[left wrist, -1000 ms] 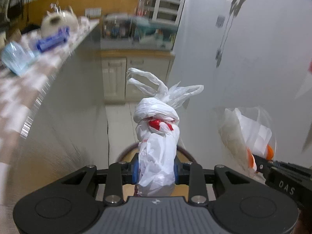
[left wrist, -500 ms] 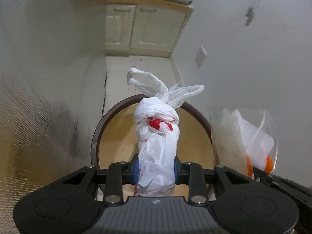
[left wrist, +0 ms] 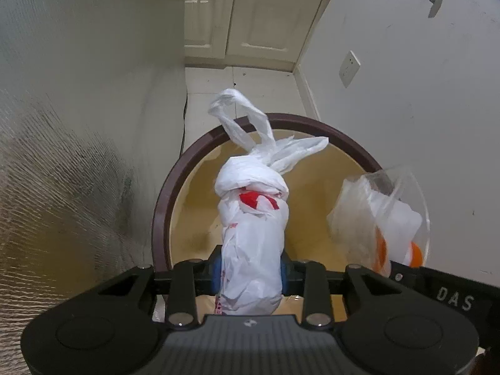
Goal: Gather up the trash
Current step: 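Open the left gripper while the right gripper opens, dropping both bags into the wastebasket, then move both open grippers back from the wastebasket toward the table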
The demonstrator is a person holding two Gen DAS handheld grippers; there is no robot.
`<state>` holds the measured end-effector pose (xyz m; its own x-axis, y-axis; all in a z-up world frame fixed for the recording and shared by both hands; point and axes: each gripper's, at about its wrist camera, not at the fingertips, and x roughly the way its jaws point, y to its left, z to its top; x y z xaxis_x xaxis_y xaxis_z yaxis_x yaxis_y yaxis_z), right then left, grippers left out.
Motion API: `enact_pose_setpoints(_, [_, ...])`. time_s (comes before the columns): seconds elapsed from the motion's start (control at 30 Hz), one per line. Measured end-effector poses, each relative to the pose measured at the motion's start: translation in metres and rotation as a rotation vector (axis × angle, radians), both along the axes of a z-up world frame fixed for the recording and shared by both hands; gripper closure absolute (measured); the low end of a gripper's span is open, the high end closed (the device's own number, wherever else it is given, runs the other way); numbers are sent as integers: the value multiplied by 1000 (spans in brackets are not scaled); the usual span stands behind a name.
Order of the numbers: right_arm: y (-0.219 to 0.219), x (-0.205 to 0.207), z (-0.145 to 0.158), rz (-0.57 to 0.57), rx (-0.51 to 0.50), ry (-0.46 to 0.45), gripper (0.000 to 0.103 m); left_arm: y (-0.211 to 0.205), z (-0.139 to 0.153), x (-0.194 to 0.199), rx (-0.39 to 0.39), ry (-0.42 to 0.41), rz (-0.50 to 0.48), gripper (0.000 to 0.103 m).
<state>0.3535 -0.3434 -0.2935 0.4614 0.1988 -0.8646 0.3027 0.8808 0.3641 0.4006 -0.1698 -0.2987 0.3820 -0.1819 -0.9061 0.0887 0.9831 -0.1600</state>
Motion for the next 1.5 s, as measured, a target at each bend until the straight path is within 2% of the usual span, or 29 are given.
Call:
enact_pose_setpoints(0.13, [1, 6, -7, 8, -5, 14, 91, -5, -8, 0, 33, 28, -19, 45])
enact_pose_setpoints(0.2, [0, 8, -6, 21, -12, 12, 83, -5, -11, 0, 48, 41, -21, 42])
enact_pose_setpoints(0.27, [0, 8, -4, 36, -29, 14, 80, -4, -13, -1, 58, 55, -18, 42])
enact_pose_setpoints(0.5, [2, 4, 4, 129, -123, 3, 76, -4, -9, -8, 92, 84, -44, 40])
enact_pose_setpoints(0.6, [2, 0, 7, 166, -163, 3, 70, -5, -4, -14, 94, 80, -66, 35])
enact_pose_setpoints(0.77, [-4, -8, 13, 171, -179, -3, 68, -5, 6, -22, 98, 74, -81, 28])
enact_pose_setpoints(0.83, [-5, -11, 16, 174, -182, -5, 67, -5, 9, -24, 110, 77, -79, 22])
enact_pose_setpoints(1.03, [-7, -18, 22, 182, -197, -14, 60, 3, 18, -29, 126, 85, -56, 16])
enact_pose_setpoints(1.17, [-9, -22, 26, 185, -211, -17, 46, 10, 26, -33, 140, 77, -36, 9])
enact_pose_setpoints(1.27, [-9, -26, 30, 187, -220, -22, 43, 17, 30, -38, 147, 77, -16, 6])
enact_pose_setpoints(1.37, [-10, -31, 34, 194, -237, -34, 30, 24, 33, -43, 151, 77, 1, 3])
enact_pose_setpoints(1.43, [-9, -35, 39, 199, -257, -41, 29, 28, 36, -46, 157, 69, 11, 0])
enact_pose_setpoints(1.47, [-9, -36, 41, 200, -268, -47, 23, 29, 38, -47, 158, 63, 16, 0])
enact_pose_setpoints(1.5, [-8, -39, 43, 203, -278, -54, 12, 30, 40, -49, 157, 56, 19, 0])
